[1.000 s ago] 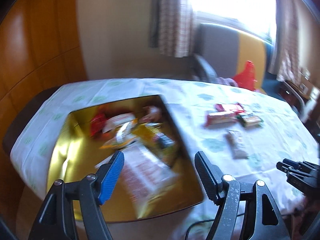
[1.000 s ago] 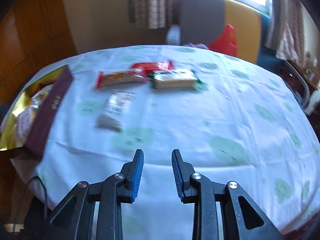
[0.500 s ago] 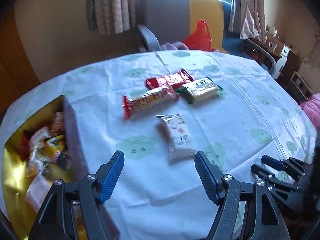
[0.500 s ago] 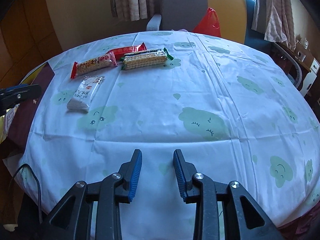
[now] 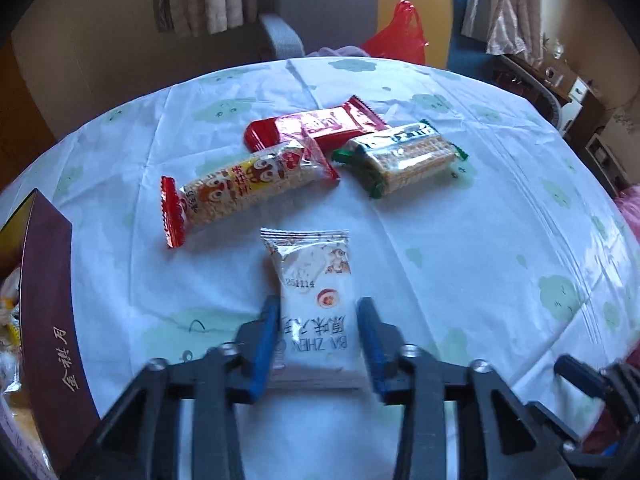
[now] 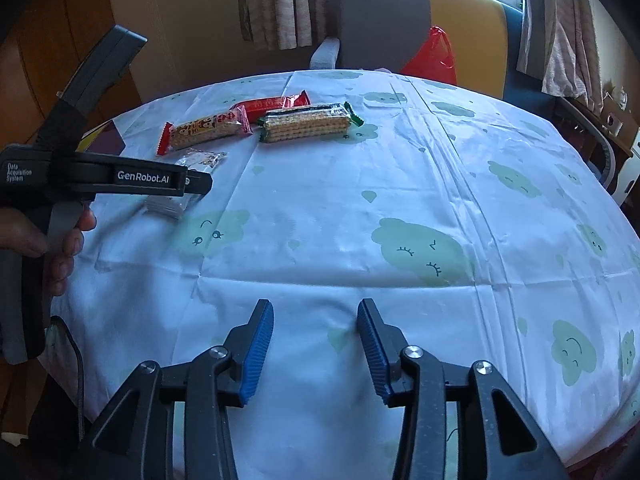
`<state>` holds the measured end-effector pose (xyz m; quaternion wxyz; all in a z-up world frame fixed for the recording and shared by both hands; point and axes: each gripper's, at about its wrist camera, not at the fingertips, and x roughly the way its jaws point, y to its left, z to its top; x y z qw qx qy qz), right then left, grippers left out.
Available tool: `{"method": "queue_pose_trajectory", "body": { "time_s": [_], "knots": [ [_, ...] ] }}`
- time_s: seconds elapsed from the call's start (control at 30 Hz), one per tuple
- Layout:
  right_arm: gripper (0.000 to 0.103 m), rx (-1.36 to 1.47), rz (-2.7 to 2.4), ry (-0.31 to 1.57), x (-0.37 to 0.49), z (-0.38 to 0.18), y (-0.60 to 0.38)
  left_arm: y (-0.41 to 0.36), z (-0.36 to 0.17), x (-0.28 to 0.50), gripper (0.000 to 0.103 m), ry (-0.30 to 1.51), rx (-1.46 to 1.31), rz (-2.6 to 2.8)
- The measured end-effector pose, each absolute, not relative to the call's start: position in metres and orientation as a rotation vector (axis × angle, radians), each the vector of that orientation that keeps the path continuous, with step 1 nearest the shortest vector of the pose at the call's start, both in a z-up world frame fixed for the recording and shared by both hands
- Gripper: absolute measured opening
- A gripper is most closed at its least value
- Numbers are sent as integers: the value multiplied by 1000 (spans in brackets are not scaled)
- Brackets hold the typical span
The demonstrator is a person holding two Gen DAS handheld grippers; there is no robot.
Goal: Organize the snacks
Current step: 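Grasp the white BA ZHEN packet with the left gripper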
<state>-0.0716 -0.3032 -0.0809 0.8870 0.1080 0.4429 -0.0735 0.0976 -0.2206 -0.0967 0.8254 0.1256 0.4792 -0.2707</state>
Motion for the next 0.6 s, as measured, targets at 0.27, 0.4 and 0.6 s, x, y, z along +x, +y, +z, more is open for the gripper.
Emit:
{"method": "queue_pose_trajectory", "body": {
  "time_s": [0.27, 0.4, 0.6],
  "knots": [
    [52, 250, -112, 944, -63, -80, -309, -190, -99, 63, 36, 957, 232, -620],
    [52, 284, -79, 945, -54, -72, -321, -187, -101, 61, 36, 954, 225, -642],
    [52, 260, -40, 890, -25, -46, -338, -187, -99, 63, 34, 972, 232, -651]
  ]
}}
